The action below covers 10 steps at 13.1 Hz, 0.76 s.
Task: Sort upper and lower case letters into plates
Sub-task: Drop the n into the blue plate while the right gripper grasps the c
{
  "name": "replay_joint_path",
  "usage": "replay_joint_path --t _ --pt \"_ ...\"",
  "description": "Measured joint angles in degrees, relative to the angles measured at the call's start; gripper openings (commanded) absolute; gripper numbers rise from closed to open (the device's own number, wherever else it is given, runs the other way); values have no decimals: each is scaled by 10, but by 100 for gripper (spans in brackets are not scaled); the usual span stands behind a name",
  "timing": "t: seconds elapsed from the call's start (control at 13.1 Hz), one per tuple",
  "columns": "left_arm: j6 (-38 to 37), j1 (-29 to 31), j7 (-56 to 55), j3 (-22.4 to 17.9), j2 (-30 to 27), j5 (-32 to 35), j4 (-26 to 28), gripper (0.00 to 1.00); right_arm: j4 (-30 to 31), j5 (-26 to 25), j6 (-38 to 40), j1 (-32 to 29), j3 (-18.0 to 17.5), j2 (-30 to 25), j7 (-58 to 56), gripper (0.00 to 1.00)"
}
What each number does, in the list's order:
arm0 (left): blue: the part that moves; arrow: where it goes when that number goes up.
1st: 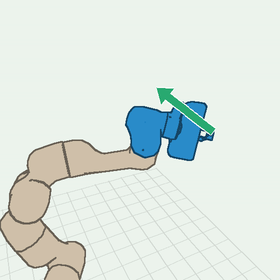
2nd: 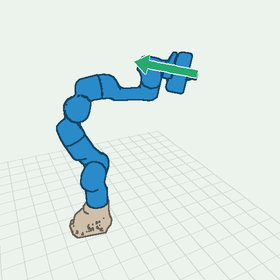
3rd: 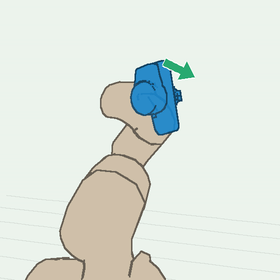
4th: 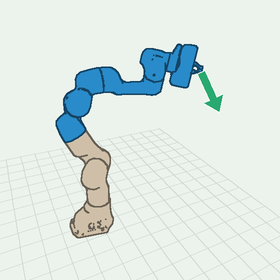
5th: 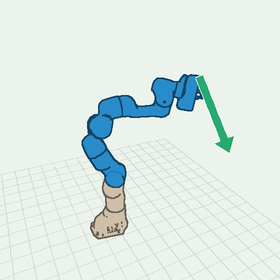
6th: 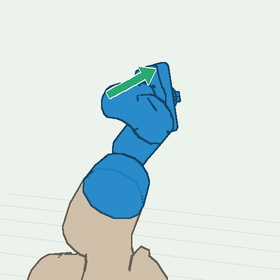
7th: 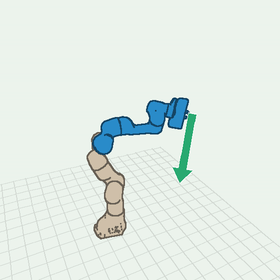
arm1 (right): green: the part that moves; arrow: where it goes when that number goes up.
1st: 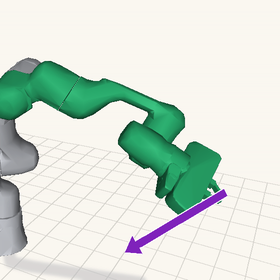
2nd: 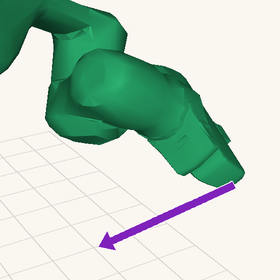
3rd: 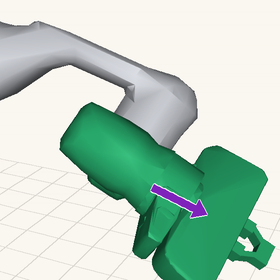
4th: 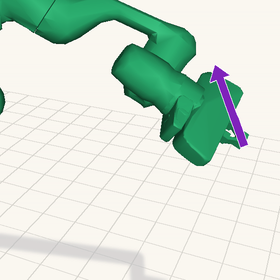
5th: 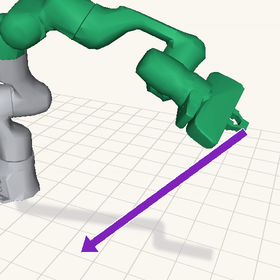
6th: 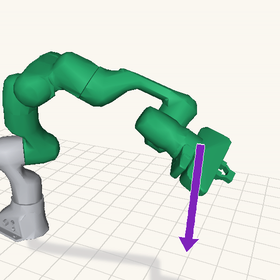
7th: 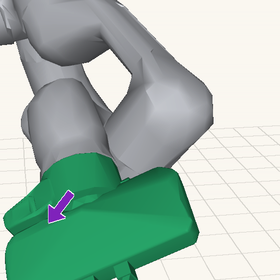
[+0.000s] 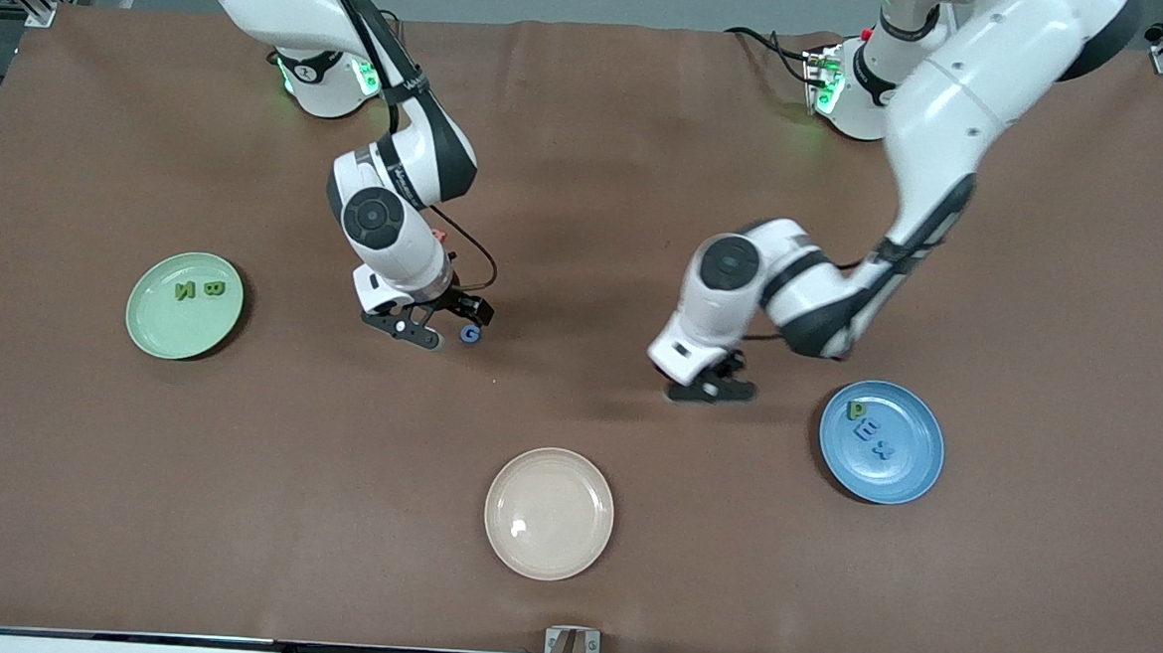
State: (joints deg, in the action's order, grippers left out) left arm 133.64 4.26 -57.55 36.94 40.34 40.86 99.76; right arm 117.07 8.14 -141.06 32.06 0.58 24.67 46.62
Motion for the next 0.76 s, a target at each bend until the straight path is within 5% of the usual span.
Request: replay_joint_path --t 0.46,0.53,0.76 --pt "-12 147 84 1 -20 0 8 4 -40 0 -18 8 2 56 20 74" --pt "-12 158 88 0 -19 0 11 11 -40 0 -24 8 3 62 21 70" --pt "-13 195 107 -5 -16 0 14 100 -40 0 -27 10 3 71 21 58"
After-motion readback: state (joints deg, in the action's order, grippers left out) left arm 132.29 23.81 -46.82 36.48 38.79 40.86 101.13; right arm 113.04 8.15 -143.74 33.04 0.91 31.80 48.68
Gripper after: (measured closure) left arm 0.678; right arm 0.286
